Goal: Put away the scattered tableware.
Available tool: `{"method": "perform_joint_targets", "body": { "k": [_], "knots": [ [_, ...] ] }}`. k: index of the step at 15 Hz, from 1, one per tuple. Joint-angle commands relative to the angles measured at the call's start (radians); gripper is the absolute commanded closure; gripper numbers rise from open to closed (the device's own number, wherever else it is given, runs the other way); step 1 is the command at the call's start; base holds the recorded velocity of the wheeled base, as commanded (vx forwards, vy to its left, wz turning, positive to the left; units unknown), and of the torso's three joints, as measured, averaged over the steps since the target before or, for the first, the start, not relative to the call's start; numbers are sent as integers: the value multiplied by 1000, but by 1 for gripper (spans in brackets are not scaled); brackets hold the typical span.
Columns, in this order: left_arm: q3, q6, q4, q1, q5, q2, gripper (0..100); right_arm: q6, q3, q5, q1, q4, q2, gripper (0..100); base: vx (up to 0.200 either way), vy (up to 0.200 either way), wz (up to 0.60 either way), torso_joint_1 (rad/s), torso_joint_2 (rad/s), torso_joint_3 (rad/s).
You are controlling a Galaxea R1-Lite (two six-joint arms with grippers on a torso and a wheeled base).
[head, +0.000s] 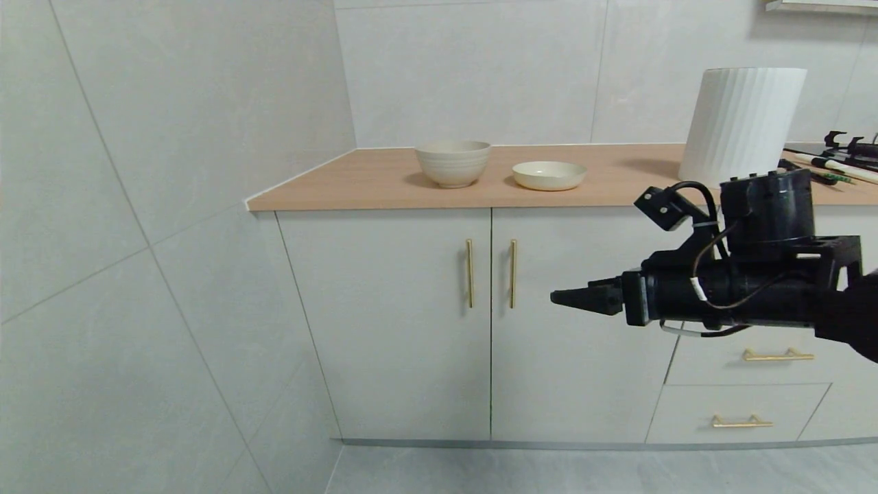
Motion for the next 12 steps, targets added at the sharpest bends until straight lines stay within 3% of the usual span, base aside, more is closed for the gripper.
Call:
{"method": "perform_joint_targets", "body": {
  "k": [1,4,7,12],
  "knots": [
    [0,3,0,0,0,0,0,1,-74,0,7,0,104,0,200,0,0,7,2,2],
    [0,-1,0,0,0,0,0,1,-103,1,7,-11,166,0,200,0,0,-4,-2,4],
    [0,-3,0,0,0,0,0,17,-107,0,7,-121,249,0,0,0,0,0,0,0],
    [0,-3,0,0,0,0,0,69,-112,-2,36,-190,325,0,0,0,0,0,0,0]
  ]
}}
